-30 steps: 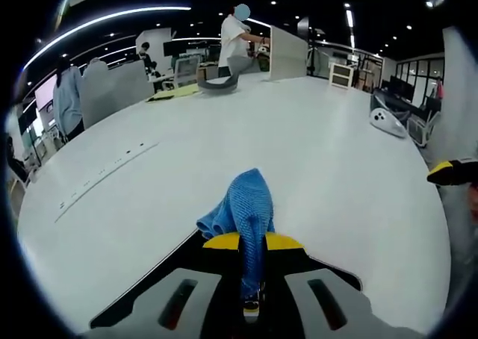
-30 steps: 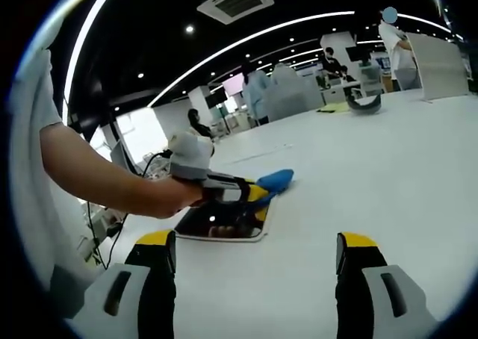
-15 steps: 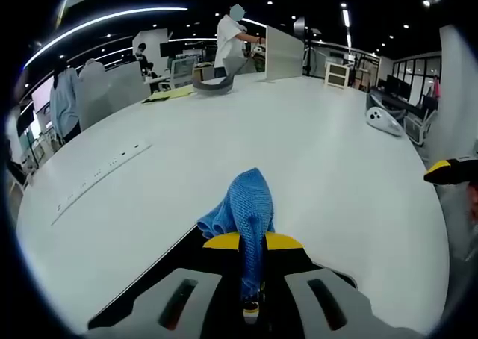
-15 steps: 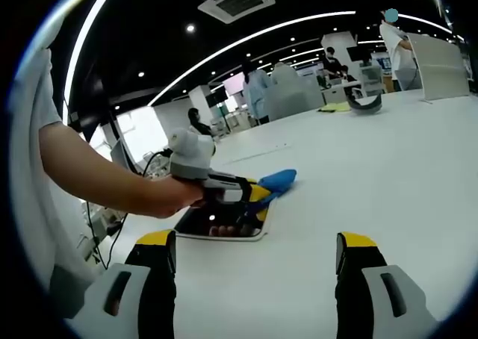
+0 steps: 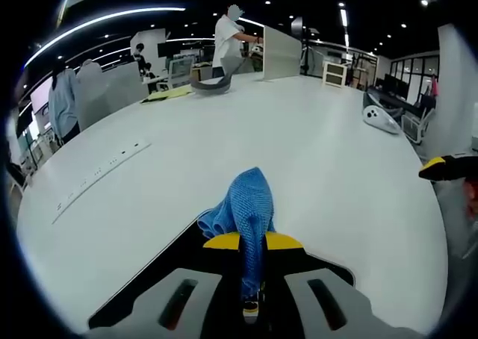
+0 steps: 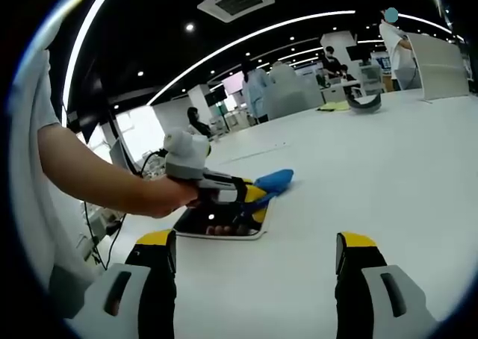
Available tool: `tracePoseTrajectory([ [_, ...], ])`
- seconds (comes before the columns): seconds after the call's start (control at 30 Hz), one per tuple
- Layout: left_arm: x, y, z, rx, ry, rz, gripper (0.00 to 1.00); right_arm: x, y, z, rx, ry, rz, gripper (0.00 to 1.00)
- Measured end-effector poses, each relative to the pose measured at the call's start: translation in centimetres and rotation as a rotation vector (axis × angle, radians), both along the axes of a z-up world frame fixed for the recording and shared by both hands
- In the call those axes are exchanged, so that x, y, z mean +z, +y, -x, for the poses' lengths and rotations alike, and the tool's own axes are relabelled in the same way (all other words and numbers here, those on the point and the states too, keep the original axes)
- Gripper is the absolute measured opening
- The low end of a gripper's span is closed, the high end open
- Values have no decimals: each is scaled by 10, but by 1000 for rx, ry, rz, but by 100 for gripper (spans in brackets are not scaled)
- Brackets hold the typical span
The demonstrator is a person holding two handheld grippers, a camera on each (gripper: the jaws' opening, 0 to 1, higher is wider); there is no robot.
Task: Wipe the mirror surface with the cleaning cloth until all visible marks leave the cleaned area.
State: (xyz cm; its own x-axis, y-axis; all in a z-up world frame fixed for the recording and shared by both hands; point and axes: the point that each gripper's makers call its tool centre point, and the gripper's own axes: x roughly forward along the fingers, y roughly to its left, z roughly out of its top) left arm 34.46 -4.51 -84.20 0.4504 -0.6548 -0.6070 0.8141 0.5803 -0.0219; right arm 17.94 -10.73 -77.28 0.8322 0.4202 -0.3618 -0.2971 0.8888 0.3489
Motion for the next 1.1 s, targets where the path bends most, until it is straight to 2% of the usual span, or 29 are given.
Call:
tracePoseTrajectory([
  [0.43,0,4,2,-14,6,-9,7,0,2,1,11,-2,3,85],
  [0.63,0,6,4,-10,8,-5,7,-1,1,0,2,0,6,89],
  [1.1,0,17,8,-14,16,-12,7,-1,2,1,9,-2,9,89],
])
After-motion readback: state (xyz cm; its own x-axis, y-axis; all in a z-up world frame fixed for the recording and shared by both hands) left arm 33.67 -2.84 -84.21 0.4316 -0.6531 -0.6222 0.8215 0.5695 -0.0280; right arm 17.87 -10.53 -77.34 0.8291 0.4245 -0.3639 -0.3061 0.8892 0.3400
